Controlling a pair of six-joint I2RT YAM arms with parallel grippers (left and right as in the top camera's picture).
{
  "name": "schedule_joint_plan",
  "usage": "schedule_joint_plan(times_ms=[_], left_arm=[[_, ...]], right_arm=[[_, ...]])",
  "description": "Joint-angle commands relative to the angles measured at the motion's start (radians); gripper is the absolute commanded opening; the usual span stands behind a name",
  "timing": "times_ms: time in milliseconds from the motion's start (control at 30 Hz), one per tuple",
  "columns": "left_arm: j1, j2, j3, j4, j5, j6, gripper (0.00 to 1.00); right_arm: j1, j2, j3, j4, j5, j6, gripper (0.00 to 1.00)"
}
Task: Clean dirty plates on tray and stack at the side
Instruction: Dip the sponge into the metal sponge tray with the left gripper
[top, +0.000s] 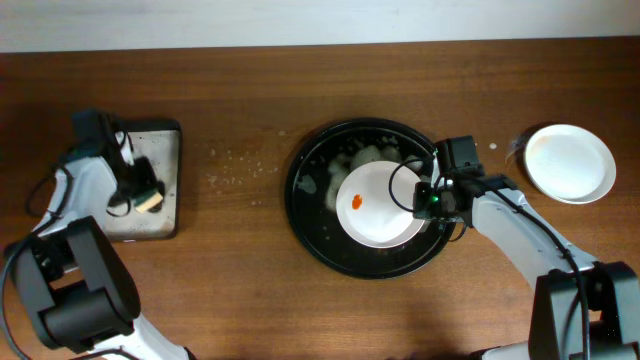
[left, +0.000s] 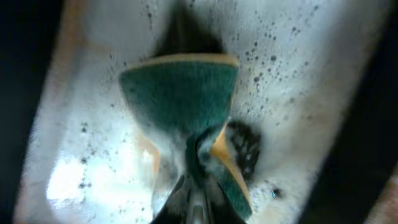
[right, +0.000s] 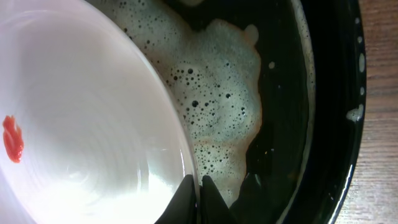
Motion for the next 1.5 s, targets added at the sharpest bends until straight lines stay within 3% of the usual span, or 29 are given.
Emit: schedule_joint_plan(times_ms=[0,33,133,267,333,367,433,500,633,700,800,933,967,1033,1067,1100,1333,1467], left_arm=[[0.0,-0.008,-0.033,0.025,-0.016,0.029,0.18],[0.0,-0.008,-0.033,0.036,-0.016,0.028,0.32],[0.0,0.018,-0.034,0.085,-0.035,-0.029,0.37],[0.001,0.045,-0.026,0.017,0.019,-0.051,0.2],[0.0,0.008,0.014,-0.045,0.019,-0.051,0.02],[0.0,-0.016,0.036,-0.065,0.019,-0.054,0.0],[0.001,-0.061,0.049,-0.054,0.01,-0.053,0.01],[0.001,-0.059,0.048,-0.027,-0.019,-0.053,0.09],[0.0,0.048,0.032,0.029,-0.042,-0.053,0.16],[0.0,0.114,0.032,0.031,-0.027,-0.053,0.14],[0.0,0.155,0.032,0.02,-0.018,-0.053,0.0],[0.0,0.097,0.081,-0.057,0.02,-0.053,0.0],[0.0,0.054,0.107,-0.09,0.027,-0.054,0.01],[0.001,-0.012,0.114,-0.097,0.026,-0.053,0.33],[0.001,-0.024,0.114,-0.097,0.026,-0.053,0.44],[0.0,-0.026,0.114,-0.096,0.026,-0.053,0.49],[0.001,0.046,0.113,-0.054,-0.068,-0.054,0.46],[0.0,0.179,0.113,-0.04,-0.002,-0.054,0.31]], right_arm=[[0.006,-0.004,0.023,-0.006,0.019,-0.01,0.04],[0.006,-0.004,0.024,-0.009,0.019,-0.01,0.04],[0.006,-0.004,0.028,-0.02,0.019,-0.01,0.04],[0.006,-0.018,0.028,-0.02,0.02,-0.01,0.04],[0.006,-0.032,0.028,-0.019,0.02,-0.01,0.04],[0.006,-0.04,0.028,-0.019,0.02,-0.01,0.04],[0.006,-0.054,0.028,-0.019,0.02,-0.01,0.04],[0.006,-0.055,0.028,-0.02,0.02,-0.01,0.04],[0.006,-0.055,0.028,-0.02,0.02,-0.01,0.04],[0.006,-0.055,0.028,-0.02,0.02,-0.01,0.04],[0.006,-0.055,0.028,-0.019,0.02,-0.01,0.04],[0.006,-0.055,0.028,-0.019,0.024,-0.01,0.04],[0.006,-0.055,0.028,-0.019,0.027,-0.01,0.04],[0.006,-0.055,0.028,-0.019,0.027,-0.01,0.04],[0.006,-0.055,0.028,-0.02,0.027,-0.01,0.04],[0.006,-0.055,0.028,-0.019,0.027,-0.01,0.04],[0.006,-0.055,0.028,-0.02,0.027,-0.01,0.04],[0.006,-0.055,0.028,-0.02,0.027,-0.007,0.04]])
